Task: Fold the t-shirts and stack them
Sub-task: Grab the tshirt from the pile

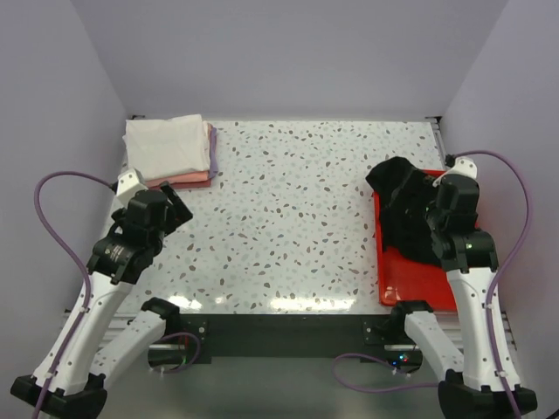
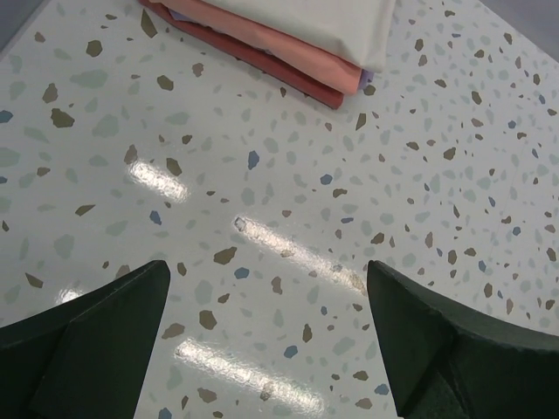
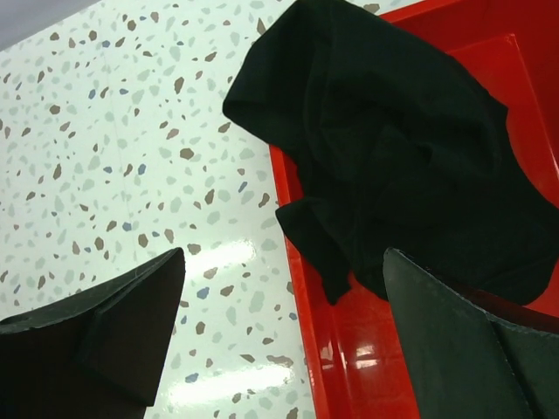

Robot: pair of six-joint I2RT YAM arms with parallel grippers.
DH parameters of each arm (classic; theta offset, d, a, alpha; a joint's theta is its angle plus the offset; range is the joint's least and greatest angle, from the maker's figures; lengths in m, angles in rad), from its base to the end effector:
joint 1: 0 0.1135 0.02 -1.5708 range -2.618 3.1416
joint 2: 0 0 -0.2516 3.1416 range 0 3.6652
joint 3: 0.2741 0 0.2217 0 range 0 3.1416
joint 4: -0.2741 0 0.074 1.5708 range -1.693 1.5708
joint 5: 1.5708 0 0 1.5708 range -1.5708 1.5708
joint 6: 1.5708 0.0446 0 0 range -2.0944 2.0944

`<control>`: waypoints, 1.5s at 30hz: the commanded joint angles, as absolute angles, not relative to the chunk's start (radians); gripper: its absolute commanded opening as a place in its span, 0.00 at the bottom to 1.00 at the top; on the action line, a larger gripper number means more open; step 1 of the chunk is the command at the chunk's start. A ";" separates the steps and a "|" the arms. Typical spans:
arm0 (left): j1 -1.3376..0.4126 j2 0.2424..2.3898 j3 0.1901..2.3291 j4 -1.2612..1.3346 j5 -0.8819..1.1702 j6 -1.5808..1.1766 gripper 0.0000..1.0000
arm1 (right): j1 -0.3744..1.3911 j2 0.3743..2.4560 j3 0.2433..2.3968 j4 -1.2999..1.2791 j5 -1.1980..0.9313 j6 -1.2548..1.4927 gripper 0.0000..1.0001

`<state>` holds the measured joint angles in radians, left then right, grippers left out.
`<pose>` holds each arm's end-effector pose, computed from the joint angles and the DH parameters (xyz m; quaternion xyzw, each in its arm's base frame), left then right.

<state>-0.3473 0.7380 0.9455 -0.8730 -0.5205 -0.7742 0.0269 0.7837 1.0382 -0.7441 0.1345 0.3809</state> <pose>0.1194 -0.0196 0.3159 -0.2941 0.8254 -0.0288 0.4810 0.1377 -0.0023 0.3473 0.1847 0.8360 0.0476 0.5145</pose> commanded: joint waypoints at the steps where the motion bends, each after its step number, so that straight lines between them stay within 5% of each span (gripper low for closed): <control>1: -0.344 0.741 0.976 -0.887 -0.566 -0.807 1.00 | 0.026 0.811 1.037 -0.696 0.113 0.383 0.99; 25: -0.344 0.799 0.933 -0.796 -0.583 -0.795 1.00 | -0.074 1.518 1.109 -0.492 0.187 0.439 0.99; 40: -0.344 0.819 0.907 -0.765 -0.537 -0.788 1.00 | -0.113 1.588 0.994 -0.313 0.170 0.439 0.99; 42: -0.344 0.818 0.905 -0.764 -0.531 -0.787 1.00 | -0.120 1.601 0.988 -0.304 0.166 0.439 0.95; 45: -0.344 0.811 0.904 -0.769 -0.528 -0.787 1.00 | -0.127 1.617 0.985 -0.296 0.129 0.439 0.72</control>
<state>-0.3473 0.8204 0.9161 -0.8074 -0.5293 -0.7925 -0.1177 1.6009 0.9920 -0.3553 0.1562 0.4320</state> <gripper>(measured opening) 0.997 0.768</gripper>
